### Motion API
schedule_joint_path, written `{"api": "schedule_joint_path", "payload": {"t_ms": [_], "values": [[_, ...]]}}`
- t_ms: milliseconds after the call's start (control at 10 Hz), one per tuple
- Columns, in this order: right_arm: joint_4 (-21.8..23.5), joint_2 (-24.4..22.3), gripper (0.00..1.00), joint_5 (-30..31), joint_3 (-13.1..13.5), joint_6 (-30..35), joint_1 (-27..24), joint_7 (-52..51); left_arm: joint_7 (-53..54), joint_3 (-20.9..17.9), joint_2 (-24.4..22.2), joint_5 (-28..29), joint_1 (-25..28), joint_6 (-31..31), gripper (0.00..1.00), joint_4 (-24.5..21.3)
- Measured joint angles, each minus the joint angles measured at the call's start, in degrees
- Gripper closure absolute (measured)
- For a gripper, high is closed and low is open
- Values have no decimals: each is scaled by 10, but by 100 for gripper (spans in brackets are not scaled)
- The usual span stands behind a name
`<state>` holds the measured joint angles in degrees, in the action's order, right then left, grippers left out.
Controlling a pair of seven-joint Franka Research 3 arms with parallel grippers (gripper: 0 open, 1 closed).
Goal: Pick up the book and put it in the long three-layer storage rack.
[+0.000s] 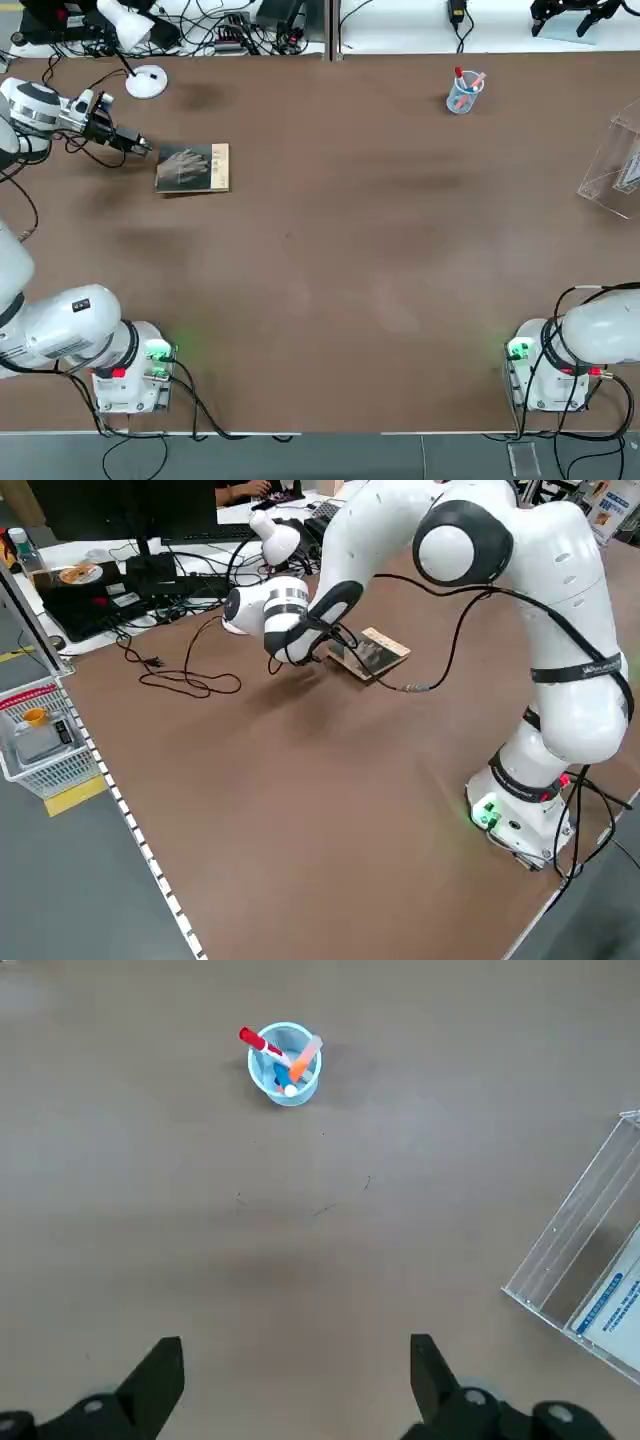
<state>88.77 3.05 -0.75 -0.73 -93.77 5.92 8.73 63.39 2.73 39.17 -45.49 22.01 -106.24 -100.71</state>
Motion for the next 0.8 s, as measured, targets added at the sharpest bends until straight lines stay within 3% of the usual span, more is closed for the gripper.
{"api": "schedule_joint_path", "payload": {"t_ms": [800], "values": [[0, 0, 0, 0, 0, 3, 0, 0, 4, 10, 18, -34, -3, 2, 7, 2]]}}
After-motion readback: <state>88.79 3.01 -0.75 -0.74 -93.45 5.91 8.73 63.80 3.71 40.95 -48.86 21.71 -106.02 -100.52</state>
